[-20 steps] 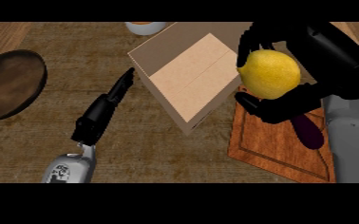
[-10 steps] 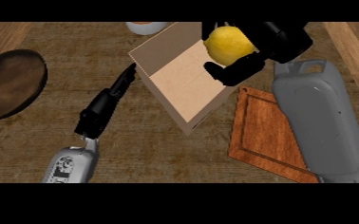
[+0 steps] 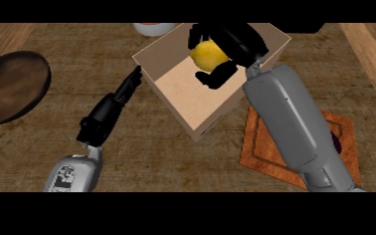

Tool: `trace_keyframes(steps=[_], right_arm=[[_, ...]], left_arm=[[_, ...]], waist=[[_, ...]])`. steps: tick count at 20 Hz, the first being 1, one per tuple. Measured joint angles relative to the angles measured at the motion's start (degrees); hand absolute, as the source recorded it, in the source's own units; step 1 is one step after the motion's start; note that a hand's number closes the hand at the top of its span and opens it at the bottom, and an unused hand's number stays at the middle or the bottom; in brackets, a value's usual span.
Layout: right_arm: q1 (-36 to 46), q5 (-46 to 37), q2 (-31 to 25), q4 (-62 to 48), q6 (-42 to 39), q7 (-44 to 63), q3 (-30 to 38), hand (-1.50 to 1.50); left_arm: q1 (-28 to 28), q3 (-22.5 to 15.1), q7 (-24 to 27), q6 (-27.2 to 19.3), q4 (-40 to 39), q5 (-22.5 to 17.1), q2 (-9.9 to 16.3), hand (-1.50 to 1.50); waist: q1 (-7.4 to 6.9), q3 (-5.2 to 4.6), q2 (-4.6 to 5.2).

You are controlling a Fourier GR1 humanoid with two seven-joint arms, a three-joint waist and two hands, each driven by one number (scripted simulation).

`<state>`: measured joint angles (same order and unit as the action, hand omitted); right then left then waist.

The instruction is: Pick the lemon from the cutting board and place it in the cardboard box

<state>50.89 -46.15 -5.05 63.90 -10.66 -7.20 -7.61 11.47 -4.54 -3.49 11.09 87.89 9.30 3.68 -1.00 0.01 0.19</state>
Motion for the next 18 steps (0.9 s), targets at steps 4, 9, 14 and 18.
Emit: trace_keyframes(steps=[4, 9, 14, 18], right_arm=[[1.39, 1.77, 2.11, -8.83, 0.33, -0.18, 1.61, -1.5], [3.67, 4.57, 3.67, -17.93, 2.6, -5.64, 5.54, -1.5], [5.67, 13.32, 4.14, -20.29, 2.39, -9.29, 14.17, -1.5], [6.86, 21.43, 2.44, -22.76, -0.36, -11.47, 21.86, -1.5]], left_arm=[[-0.21, -0.36, -0.9, 0.2, 0.63, -0.13, -0.33, 0.0], [0.02, 0.44, -1.53, 0.46, 1.1, -0.39, 0.18, 0.0], [0.55, 1.1, -1.28, 0.91, 0.34, -0.68, 0.7, 0.0], [0.38, 1.01, -1.26, 0.83, 0.3, -0.68, 0.44, 0.0]], waist=[[-0.29, 0.0, 0.13], [-0.24, 0.0, 0.18], [-0.14, 0.02, 0.31], [-0.21, 0.04, 0.35]])
